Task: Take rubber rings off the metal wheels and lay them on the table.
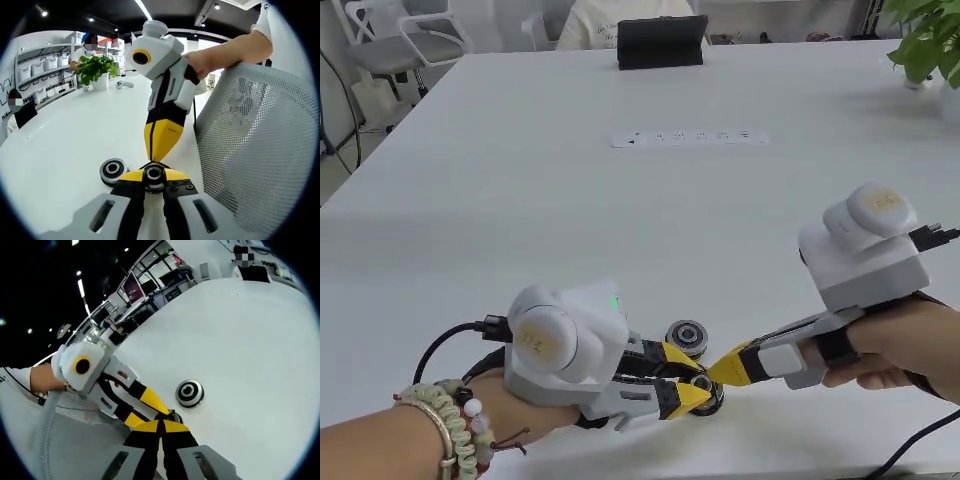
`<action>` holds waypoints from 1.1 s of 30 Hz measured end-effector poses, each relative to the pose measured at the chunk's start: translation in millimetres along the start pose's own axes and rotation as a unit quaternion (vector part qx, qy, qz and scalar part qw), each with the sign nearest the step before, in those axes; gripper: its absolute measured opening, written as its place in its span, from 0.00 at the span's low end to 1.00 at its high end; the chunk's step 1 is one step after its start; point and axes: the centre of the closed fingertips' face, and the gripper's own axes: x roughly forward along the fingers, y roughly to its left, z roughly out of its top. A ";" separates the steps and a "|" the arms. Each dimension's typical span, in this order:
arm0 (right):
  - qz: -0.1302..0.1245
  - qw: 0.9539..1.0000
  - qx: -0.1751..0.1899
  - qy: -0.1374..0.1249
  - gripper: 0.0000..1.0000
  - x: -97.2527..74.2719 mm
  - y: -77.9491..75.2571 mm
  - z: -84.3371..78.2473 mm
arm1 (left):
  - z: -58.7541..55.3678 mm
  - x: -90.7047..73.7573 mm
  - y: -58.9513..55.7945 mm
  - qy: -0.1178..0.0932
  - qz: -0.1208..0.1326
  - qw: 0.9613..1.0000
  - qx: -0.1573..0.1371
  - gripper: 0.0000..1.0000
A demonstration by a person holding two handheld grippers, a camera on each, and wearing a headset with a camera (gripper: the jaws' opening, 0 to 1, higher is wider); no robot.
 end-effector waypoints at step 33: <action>-0.031 0.999 0.008 0.019 0.00 0.9 -11.4 -8.0 | -0.5 -2.2 -1.4 0.023 0.001 1.000 -0.006 0.10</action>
